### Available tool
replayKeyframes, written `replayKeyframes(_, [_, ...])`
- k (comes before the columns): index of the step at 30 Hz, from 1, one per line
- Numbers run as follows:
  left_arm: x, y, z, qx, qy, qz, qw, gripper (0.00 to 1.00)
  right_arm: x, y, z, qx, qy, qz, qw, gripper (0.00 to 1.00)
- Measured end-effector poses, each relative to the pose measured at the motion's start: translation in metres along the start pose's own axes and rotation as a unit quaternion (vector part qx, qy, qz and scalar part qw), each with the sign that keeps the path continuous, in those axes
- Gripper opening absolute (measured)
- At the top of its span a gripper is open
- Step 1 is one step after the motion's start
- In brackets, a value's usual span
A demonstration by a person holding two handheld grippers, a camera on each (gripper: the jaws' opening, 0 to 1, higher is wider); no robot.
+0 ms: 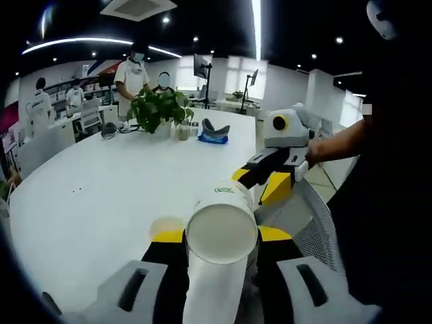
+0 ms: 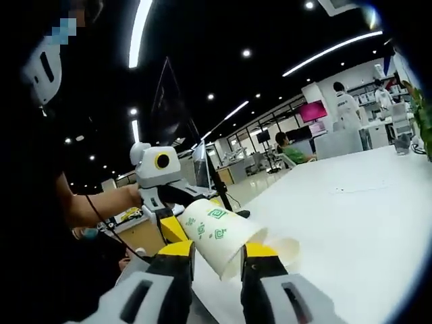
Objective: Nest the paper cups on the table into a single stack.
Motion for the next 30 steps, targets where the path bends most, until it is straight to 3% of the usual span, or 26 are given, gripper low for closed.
replayKeyframes(5, [0.0, 0.002, -0.001, -0.009, 0.005, -0.01, 0.9999, 0.37, -0.001, -0.006, 0.002, 0.022, -0.007, -0.013, 0.9997, 0.2])
replayKeyframes(9, [0.0, 0.005, -0.003, -0.012, 0.009, -0.015, 0.9998, 0.37, -0.002, -0.012, 0.003, 0.041, -0.009, -0.027, 0.9987, 0.1])
replayKeyframes(19, [0.003, 0.01, -0.009, -0.013, 0.024, -0.019, 0.9994, 0.37, -0.002, -0.023, 0.014, 0.079, -0.039, -0.05, 0.9948, 0.04])
replayKeyframes(23, [0.005, 0.009, -0.011, -0.016, 0.03, -0.023, 0.9991, 0.36, -0.001, -0.031, 0.018, 0.127, -0.059, -0.067, 0.9878, 0.01])
replayKeyframes(30, [0.007, 0.011, -0.01, -0.008, 0.032, -0.026, 0.9991, 0.36, 0.0, -0.034, 0.022, 0.139, -0.072, -0.063, 0.9856, 0.0])
Point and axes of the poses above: the point that each gripper's makers call its tool centre point, and the gripper's own axes: x roughly forward along the fingers, z roughly to its left, y roughly out of its underside, the point moved 2 cm from there along -x, roughly backward along the fingers, and after that the axes turned 2 degrees about x, right-handed, at the moved point
